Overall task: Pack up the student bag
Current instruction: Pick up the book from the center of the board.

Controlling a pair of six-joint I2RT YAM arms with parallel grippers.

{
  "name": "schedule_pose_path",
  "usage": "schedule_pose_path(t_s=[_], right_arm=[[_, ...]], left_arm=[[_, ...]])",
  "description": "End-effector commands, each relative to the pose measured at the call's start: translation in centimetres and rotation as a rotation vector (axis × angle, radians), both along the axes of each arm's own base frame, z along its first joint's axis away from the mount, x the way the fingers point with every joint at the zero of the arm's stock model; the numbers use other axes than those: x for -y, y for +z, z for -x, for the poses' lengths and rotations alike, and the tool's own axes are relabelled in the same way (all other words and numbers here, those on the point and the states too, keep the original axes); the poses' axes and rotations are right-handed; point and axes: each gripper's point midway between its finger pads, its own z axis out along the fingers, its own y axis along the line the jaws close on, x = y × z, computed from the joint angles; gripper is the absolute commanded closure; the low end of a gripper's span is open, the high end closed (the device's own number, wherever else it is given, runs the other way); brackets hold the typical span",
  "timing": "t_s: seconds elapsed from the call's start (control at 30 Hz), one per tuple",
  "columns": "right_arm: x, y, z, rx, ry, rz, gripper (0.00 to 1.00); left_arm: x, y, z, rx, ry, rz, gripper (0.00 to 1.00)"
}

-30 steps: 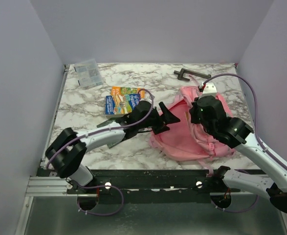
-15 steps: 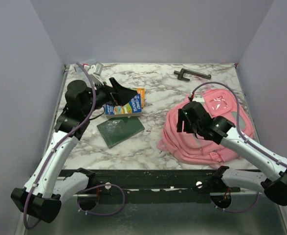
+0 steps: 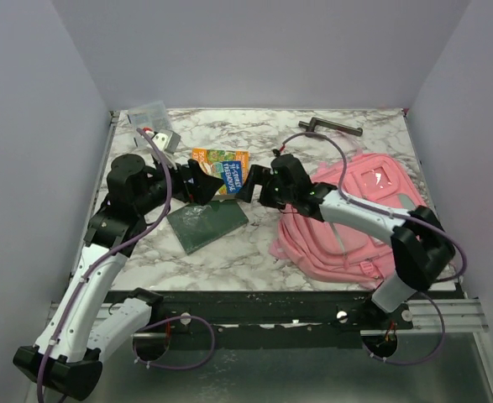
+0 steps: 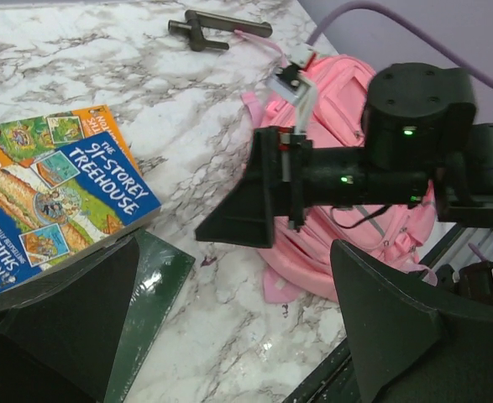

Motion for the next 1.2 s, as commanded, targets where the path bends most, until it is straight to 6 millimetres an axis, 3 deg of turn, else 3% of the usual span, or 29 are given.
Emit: schedule_pose_path(t_s=[0.0, 0.33, 0.67, 0.83, 1.17], right_arm=[[-5.3, 1.8, -3.3, 0.012, 0.051, -0.241, 0.0], [-4.8, -5.2, -6.9, -0.13, 0.015, -0.355, 0.01], [-6.1, -9.4, -7.8, -0.242, 0.067, -0.435, 0.05], [-6.3, -9.9, -8.2, -0.248, 0.079, -0.508, 0.11], [-5.9, -10.4, -8.3, -0.256, 0.08, -0.584, 0.33]], left_arm=[[-0.5, 0.5, 0.4, 0.048, 0.003, -0.019, 0.03], [0.4, 1.3, 1.8, 0.074, -0.072, 0.024, 0.02], [1.1, 1.3, 2.4, 0.078, -0.118, 0.042, 0.02], [1.1, 1.2, 2.4, 0.077, -0.119, 0.041, 0.02], [1.3, 0.6, 2.0, 0.058, -0.117, 0.041, 0.02]])
